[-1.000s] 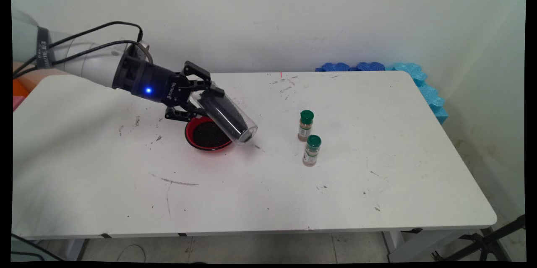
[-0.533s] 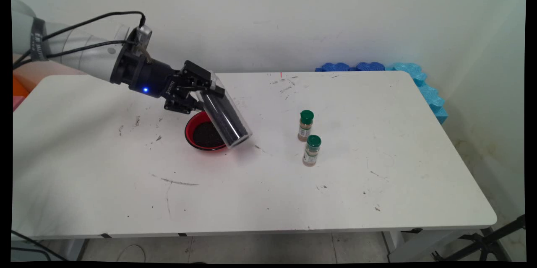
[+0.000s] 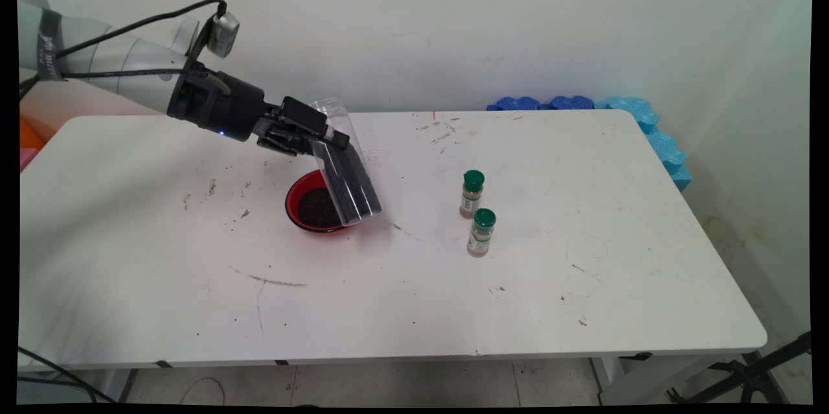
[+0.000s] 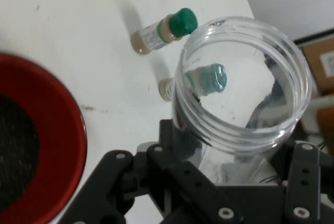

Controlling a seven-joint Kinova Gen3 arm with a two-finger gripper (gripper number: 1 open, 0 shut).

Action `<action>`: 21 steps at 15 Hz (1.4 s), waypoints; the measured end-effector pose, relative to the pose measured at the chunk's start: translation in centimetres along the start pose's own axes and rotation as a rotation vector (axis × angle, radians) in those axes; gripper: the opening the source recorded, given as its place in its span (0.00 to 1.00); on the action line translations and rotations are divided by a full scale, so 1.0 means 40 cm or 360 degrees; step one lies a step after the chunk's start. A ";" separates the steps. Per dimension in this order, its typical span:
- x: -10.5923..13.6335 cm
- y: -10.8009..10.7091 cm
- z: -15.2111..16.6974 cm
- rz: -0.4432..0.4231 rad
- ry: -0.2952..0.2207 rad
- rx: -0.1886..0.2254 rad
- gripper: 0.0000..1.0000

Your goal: Pour the black seasoning powder in the red bowl

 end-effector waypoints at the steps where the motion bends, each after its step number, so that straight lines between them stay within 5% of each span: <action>1: 0.002 0.008 -0.001 0.0104 -0.0003 0.0000 0.00; 10: 0.031 0.081 -0.006 0.0818 -0.0022 0.0034 0.00; 16: 0.030 0.123 -0.011 0.1273 -0.0113 0.0060 0.00; 21: 0.031 0.149 -0.011 0.1496 -0.0135 0.0088 0.00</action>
